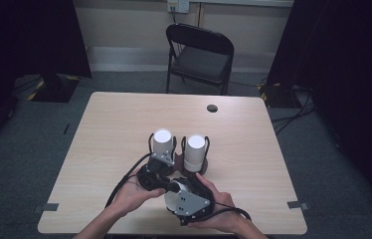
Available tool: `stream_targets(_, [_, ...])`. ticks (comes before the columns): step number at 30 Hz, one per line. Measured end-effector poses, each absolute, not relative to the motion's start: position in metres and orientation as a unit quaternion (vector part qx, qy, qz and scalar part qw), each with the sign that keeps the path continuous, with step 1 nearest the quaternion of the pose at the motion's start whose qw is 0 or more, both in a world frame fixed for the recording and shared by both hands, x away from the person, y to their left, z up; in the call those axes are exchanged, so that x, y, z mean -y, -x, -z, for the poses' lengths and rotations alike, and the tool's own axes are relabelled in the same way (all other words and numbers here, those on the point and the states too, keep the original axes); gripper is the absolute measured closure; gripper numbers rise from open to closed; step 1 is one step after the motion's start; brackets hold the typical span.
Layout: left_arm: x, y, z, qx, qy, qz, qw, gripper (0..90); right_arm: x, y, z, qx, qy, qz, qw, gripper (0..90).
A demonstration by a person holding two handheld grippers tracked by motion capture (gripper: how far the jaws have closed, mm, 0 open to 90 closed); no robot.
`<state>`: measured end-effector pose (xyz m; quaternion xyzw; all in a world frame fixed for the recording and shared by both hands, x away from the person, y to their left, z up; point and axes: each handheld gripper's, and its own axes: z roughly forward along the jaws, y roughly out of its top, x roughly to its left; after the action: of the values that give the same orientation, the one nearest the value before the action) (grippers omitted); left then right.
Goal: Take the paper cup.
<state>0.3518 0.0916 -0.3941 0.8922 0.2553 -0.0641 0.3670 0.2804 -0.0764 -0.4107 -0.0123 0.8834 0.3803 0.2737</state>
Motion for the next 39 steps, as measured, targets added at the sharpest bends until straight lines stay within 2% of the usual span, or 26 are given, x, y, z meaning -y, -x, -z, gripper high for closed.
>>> stream_targets(18, [-0.099, -0.347, 0.39, -0.273, -0.876, 0.047, 0.394, 82.2, 0.084, -0.281, 0.405, -0.876, -0.004, -0.4, 0.271, 23.6])
stream_targets(27, [-0.108, -0.346, 0.392, -0.291, -0.863, 0.022, 0.413, 70.5, 0.09, -0.287, 0.409, -0.878, -0.022, -0.398, 0.266, 23.8])
stream_targets(32, [-0.109, -0.338, 0.39, -0.283, -0.865, -0.027, 0.413, 63.0, 0.09, -0.289, 0.408, -0.88, -0.035, -0.398, 0.256, 23.7])
stream_targets(39, [-0.114, -0.334, 0.389, -0.293, -0.856, -0.037, 0.425, 54.9, 0.095, -0.292, 0.408, -0.88, -0.046, -0.402, 0.249, 23.8])
